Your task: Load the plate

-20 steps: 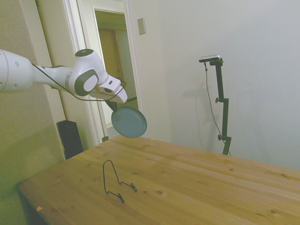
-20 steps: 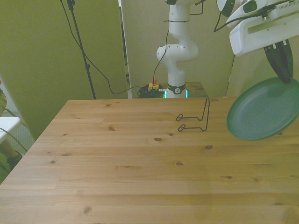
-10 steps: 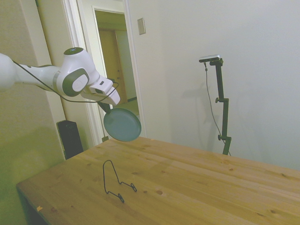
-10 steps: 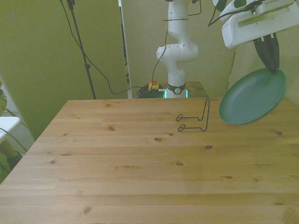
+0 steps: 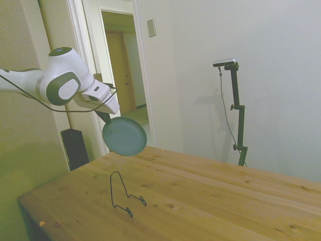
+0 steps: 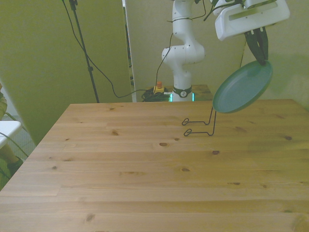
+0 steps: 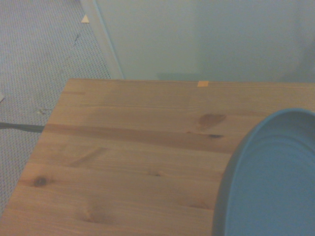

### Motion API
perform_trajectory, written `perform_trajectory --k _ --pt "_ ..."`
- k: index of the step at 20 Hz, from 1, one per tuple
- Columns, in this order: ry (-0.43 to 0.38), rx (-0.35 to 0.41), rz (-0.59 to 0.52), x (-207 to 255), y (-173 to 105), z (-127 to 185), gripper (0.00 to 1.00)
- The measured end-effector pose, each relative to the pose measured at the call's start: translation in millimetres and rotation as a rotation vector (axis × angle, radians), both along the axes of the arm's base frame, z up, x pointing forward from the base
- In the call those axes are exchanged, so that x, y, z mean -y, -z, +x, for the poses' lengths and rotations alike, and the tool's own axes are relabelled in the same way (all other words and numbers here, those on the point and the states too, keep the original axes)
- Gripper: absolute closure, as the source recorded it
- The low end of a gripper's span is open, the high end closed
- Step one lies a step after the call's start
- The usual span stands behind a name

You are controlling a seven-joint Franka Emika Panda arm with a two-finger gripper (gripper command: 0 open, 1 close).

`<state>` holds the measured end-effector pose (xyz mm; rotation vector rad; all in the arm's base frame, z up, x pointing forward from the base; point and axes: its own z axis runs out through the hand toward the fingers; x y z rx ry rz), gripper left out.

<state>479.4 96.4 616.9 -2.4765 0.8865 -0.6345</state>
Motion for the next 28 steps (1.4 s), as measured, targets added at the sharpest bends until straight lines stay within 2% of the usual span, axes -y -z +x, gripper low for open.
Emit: perform_trajectory --k 6,10,21,28 --pt "0.018 -0.004 0.011 11.7 7.7 -35.4 1.0" --pt "0.031 0.006 0.017 22.4 3.1 -54.7 1.0" --pt "0.057 -0.014 0.026 42.2 17.3 -86.8 1.0" --pt "0.069 -0.026 0.035 59.7 16.0 -102.3 1.0"
